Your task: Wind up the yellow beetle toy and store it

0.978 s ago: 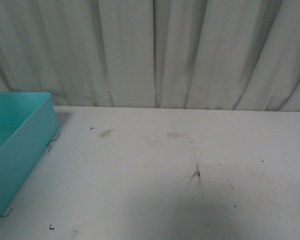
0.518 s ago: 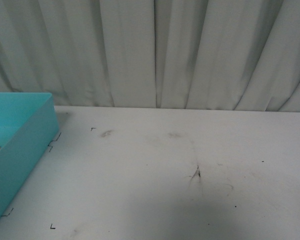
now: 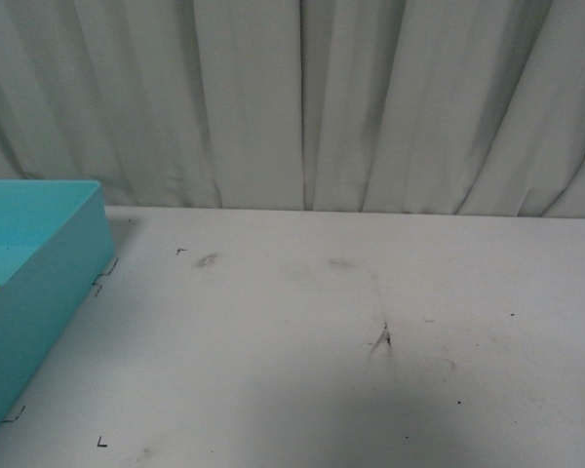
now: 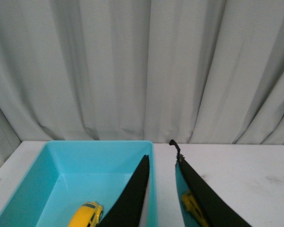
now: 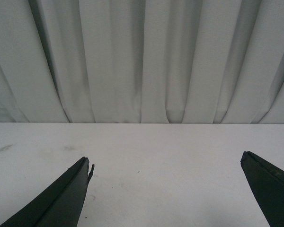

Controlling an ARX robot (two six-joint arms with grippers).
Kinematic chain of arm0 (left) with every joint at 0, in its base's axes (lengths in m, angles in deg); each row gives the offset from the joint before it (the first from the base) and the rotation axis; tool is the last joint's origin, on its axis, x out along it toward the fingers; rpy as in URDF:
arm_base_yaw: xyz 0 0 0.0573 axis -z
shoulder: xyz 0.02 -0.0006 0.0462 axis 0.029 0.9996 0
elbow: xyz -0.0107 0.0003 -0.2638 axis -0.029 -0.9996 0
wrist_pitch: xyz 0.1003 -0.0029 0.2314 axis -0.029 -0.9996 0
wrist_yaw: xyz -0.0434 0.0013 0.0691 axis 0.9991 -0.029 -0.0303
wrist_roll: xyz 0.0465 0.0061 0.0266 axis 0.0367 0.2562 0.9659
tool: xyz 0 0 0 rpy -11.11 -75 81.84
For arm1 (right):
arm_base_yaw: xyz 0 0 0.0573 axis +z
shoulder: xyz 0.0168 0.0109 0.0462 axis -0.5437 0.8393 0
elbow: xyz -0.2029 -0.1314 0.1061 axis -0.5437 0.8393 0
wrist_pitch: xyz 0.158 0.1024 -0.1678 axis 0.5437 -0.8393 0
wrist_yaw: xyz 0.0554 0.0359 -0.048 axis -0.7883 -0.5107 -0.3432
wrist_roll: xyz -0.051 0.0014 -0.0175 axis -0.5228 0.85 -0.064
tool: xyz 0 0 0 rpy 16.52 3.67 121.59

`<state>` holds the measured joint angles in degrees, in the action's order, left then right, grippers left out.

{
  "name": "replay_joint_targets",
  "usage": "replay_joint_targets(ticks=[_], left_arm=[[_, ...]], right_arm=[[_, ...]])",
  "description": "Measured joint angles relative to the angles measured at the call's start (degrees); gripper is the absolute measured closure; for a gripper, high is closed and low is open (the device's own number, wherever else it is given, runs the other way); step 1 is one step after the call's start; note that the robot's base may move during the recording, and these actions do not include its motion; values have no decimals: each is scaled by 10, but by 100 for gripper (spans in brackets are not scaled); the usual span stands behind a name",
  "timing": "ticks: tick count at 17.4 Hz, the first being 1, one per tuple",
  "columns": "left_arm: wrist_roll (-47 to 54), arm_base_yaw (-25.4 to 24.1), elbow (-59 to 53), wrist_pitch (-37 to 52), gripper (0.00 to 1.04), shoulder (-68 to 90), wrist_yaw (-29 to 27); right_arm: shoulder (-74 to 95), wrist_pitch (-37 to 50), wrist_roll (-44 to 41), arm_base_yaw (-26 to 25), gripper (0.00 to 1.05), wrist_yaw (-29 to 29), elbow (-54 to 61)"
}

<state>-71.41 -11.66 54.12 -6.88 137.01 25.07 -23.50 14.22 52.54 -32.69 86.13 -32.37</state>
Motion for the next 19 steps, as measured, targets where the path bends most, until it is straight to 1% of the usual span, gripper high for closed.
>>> replay_joint_targets(ticks=[1,2,4,5,6,7,14,15,19], left_arm=[[-3,13,-24,11,100,-30,-13],[-5,24,-47,13,103,-55,-24],[-5,44,-93,5,103,-97,-45],[-5,97,-118,-9,103,-141,-96],[-5,104,-129,-17,103,-159,-94],[-6,98,-139,-27,103,-178,-103],[-5,100,-169,-92,103,-274,-102],[-5,100,-179,-73,103,-280,-102],[-5,100,-186,-115,103,-325,-102]], right_arm=[[0,0,0,0,6,0,0],[0,0,0,0,6,0,0],[0,0,0,0,6,0,0],[0,0,0,0,6,0,0],[0,0,0,0,6,0,0],[0,0,0,0,6,0,0],[0,0,0,0,6,0,0],[0,0,0,0,6,0,0],[0,0,0,0,6,0,0]])
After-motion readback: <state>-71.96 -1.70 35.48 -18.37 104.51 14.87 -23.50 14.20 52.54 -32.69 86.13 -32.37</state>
